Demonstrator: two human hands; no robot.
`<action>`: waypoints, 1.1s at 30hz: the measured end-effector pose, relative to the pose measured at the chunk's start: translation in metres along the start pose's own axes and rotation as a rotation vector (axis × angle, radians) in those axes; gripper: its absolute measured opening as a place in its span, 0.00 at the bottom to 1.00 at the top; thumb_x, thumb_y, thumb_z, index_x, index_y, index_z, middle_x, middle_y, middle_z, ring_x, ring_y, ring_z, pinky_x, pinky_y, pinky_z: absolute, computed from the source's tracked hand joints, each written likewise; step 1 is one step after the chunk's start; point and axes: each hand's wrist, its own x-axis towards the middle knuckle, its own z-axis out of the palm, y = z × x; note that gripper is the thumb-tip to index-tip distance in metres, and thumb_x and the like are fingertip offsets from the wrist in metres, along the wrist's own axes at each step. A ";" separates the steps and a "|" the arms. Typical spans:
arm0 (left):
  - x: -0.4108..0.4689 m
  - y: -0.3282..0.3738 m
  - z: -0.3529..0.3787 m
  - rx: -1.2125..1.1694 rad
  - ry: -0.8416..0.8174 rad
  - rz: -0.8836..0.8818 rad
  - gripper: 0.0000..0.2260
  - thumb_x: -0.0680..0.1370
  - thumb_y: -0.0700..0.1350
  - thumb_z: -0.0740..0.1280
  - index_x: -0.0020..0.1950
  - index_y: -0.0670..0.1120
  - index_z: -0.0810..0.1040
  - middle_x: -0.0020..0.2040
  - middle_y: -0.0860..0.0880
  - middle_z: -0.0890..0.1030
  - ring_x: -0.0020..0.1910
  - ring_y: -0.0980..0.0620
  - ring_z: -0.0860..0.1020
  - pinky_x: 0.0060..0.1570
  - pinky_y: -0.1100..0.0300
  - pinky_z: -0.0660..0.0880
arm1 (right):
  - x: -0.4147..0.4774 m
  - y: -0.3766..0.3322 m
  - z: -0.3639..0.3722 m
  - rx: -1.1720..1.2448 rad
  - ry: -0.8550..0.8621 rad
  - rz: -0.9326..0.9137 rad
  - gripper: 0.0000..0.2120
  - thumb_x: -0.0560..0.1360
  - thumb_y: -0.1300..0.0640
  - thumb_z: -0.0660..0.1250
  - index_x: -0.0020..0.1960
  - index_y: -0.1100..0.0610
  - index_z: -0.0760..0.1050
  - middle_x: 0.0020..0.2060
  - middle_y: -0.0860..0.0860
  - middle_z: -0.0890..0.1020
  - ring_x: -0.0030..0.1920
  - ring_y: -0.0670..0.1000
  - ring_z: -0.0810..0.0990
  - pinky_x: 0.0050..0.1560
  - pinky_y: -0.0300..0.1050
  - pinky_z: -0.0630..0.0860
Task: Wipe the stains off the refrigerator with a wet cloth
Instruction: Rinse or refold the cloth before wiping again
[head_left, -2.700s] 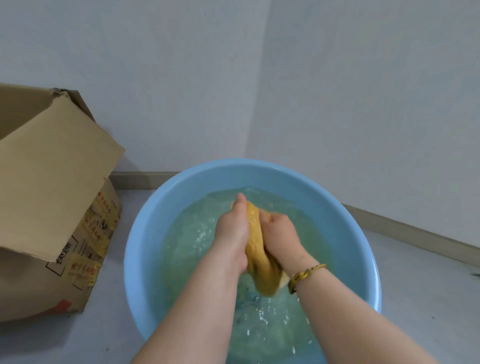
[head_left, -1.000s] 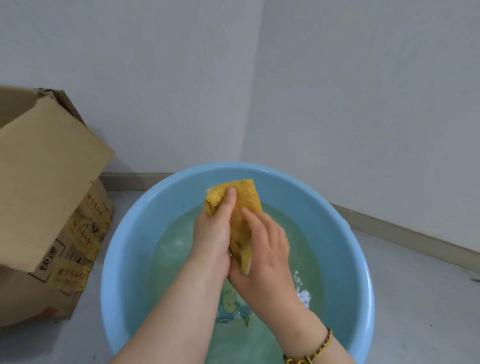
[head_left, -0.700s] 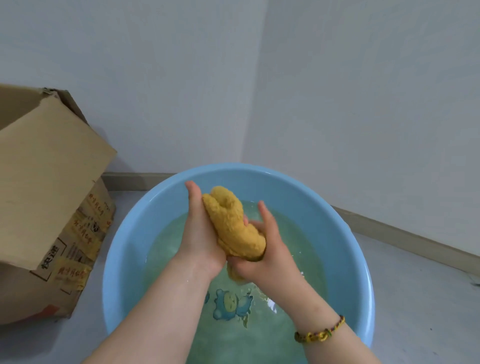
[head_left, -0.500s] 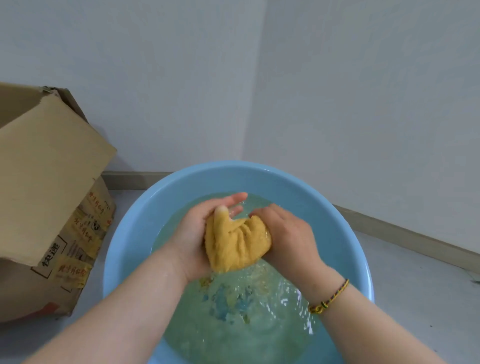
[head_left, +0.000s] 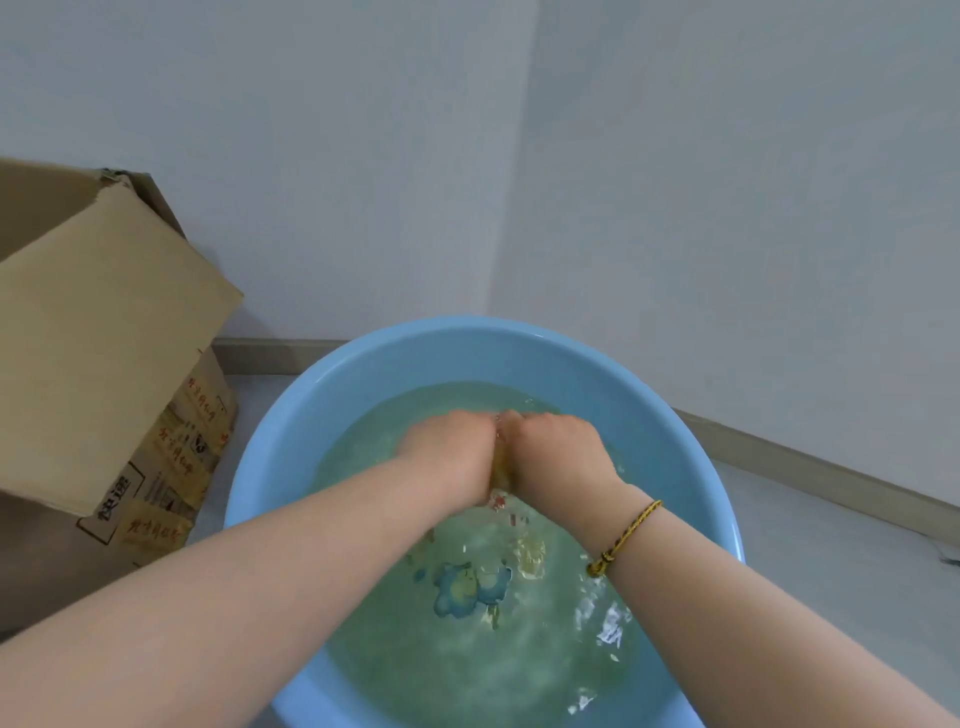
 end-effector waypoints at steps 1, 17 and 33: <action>0.001 -0.001 0.004 0.078 0.060 0.027 0.16 0.75 0.40 0.61 0.63 0.48 0.69 0.53 0.47 0.79 0.50 0.45 0.78 0.40 0.59 0.67 | 0.001 -0.003 0.001 0.124 -0.087 0.051 0.12 0.74 0.59 0.61 0.57 0.54 0.72 0.48 0.52 0.81 0.47 0.55 0.81 0.42 0.41 0.72; -0.025 0.005 0.013 -1.750 0.100 -0.504 0.60 0.46 0.71 0.67 0.75 0.55 0.51 0.70 0.47 0.67 0.62 0.47 0.73 0.50 0.54 0.73 | -0.017 -0.001 0.008 -0.124 0.436 0.262 0.17 0.51 0.57 0.78 0.35 0.56 0.73 0.29 0.50 0.79 0.32 0.54 0.78 0.34 0.43 0.62; -0.018 -0.006 -0.001 -2.019 0.547 -0.244 0.06 0.73 0.42 0.67 0.36 0.46 0.74 0.24 0.54 0.78 0.23 0.58 0.73 0.27 0.67 0.71 | -0.028 -0.059 0.015 1.099 0.349 0.341 0.16 0.69 0.63 0.67 0.37 0.44 0.65 0.31 0.41 0.72 0.32 0.43 0.72 0.30 0.31 0.66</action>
